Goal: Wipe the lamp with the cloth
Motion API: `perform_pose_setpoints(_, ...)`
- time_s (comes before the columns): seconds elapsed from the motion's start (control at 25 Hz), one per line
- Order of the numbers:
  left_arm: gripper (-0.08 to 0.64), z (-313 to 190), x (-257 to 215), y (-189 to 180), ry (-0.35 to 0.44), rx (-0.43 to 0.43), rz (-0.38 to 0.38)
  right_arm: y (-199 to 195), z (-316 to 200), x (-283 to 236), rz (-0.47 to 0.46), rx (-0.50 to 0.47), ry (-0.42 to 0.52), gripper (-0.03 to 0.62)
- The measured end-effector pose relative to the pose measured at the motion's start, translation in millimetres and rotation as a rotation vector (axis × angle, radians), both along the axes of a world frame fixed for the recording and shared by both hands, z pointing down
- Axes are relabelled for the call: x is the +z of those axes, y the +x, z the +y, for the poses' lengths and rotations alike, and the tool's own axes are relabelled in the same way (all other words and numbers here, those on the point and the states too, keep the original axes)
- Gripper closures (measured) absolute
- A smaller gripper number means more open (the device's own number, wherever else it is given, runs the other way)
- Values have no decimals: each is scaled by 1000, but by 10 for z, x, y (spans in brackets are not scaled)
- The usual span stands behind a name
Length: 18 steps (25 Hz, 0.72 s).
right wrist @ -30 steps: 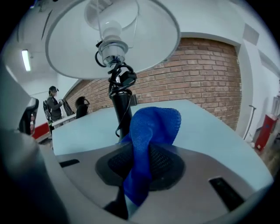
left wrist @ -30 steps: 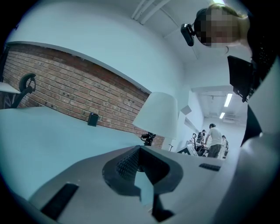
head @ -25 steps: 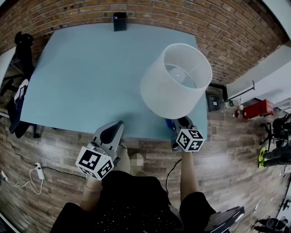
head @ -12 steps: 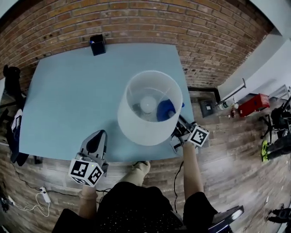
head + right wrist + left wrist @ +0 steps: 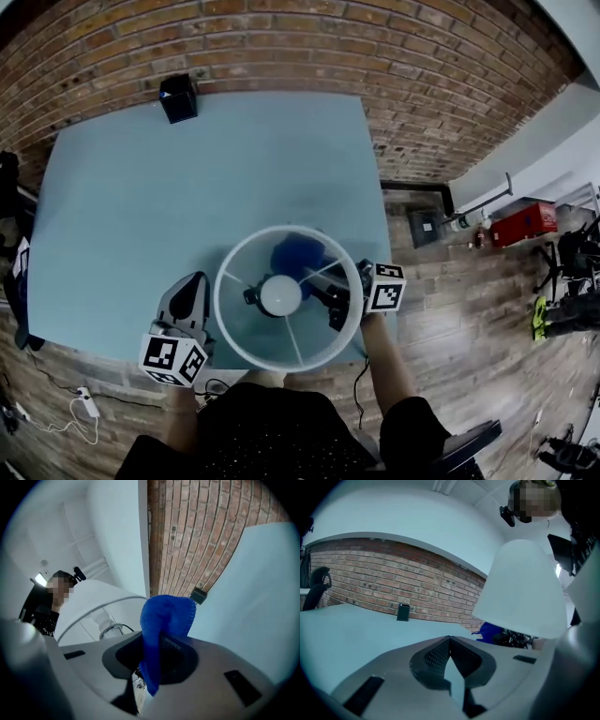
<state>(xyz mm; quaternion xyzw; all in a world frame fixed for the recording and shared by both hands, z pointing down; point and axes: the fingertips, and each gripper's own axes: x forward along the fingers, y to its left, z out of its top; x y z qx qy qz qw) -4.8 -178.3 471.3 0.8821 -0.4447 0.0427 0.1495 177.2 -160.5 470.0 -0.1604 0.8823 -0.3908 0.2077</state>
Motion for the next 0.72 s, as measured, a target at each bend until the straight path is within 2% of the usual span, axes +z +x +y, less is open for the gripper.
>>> perform_pose_setpoints(0.08, 551, -49, 77, 28, -18, -5, 11, -100, -19, 79, 33, -46, -6, 518)
perform_pose_setpoints(0.16, 551, -82, 132, 72, -28, -3, 14, -193, -14, 205, 103, -93, -16, 518)
perform_pose_setpoints(0.32, 552, -114, 186, 151, -32, -3, 23, -359, 10, 581, 329, -172, -29, 518)
perform_pose_setpoints(0.4, 551, -98, 208, 167, -35, -3, 23, -385, 14, 830, 430, -196, -67, 518)
perform_pose_setpoints(0.48, 551, -75, 195, 185, -32, -2, 26, -373, -4, 984, 495, -198, -125, 518)
perform_pose_setpoints(0.56, 551, -41, 168, 204, -27, 0, 35, -317, -49, 1060, 519, -185, -183, 518)
perform_pose_setpoints(0.72, 551, 55, 162, 209, -27, 7, 35, -167, -191, 1194, 611, -108, -313, 518)
